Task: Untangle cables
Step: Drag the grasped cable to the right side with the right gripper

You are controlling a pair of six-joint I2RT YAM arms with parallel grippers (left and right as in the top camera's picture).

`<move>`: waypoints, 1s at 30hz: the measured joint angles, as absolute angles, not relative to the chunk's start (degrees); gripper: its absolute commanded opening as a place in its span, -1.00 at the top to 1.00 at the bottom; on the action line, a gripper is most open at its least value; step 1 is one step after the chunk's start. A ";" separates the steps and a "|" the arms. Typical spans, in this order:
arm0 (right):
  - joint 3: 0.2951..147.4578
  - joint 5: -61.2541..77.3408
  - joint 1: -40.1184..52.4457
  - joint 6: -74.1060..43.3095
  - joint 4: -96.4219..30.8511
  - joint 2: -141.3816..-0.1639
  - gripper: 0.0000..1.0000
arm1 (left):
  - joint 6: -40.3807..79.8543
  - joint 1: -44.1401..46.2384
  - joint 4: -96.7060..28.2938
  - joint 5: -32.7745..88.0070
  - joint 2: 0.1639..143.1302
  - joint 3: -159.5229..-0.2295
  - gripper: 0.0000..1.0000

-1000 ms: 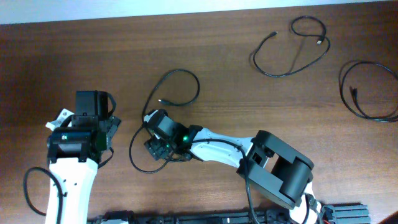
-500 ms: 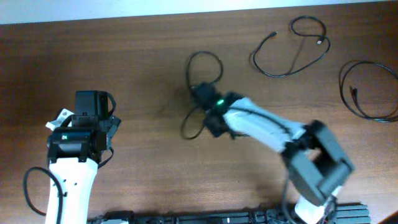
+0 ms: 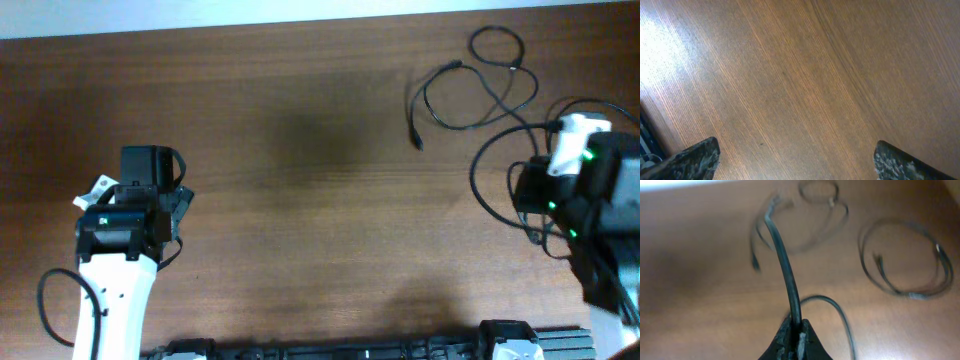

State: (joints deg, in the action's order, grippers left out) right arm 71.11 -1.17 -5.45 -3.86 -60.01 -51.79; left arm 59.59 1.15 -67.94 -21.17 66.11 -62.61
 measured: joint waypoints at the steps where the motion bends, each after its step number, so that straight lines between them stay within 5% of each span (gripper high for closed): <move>1: 71.09 1.85 -6.33 -2.42 -57.95 -49.23 0.92 | 59.59 1.15 -67.96 -21.19 66.11 -62.59 -0.97; 10: 71.07 41.87 -6.57 18.44 -51.59 -54.33 0.92 | 59.59 1.15 -67.94 -21.17 66.11 -62.59 -0.97; 16: 70.72 51.88 -6.50 8.56 -17.43 -73.76 0.92 | 59.59 1.15 -68.07 -21.15 66.04 -62.76 -0.97; 18: 70.76 49.84 -6.39 4.84 -16.19 -77.06 0.92 | 59.59 1.15 -68.01 -21.15 66.04 -62.76 -0.98; 27: 89.08 33.17 -6.37 0.25 -56.16 -67.44 0.92 | 59.59 1.15 -67.96 -21.15 66.04 -62.76 -0.97; 30: 93.34 16.08 -6.17 -1.06 -64.18 -61.76 0.92 | 59.59 1.15 -67.99 -21.17 66.04 -62.78 -0.97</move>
State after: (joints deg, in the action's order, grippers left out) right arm 93.34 16.08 -6.17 -1.06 -64.18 -61.76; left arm 59.59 1.15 -67.99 -21.17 66.04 -62.78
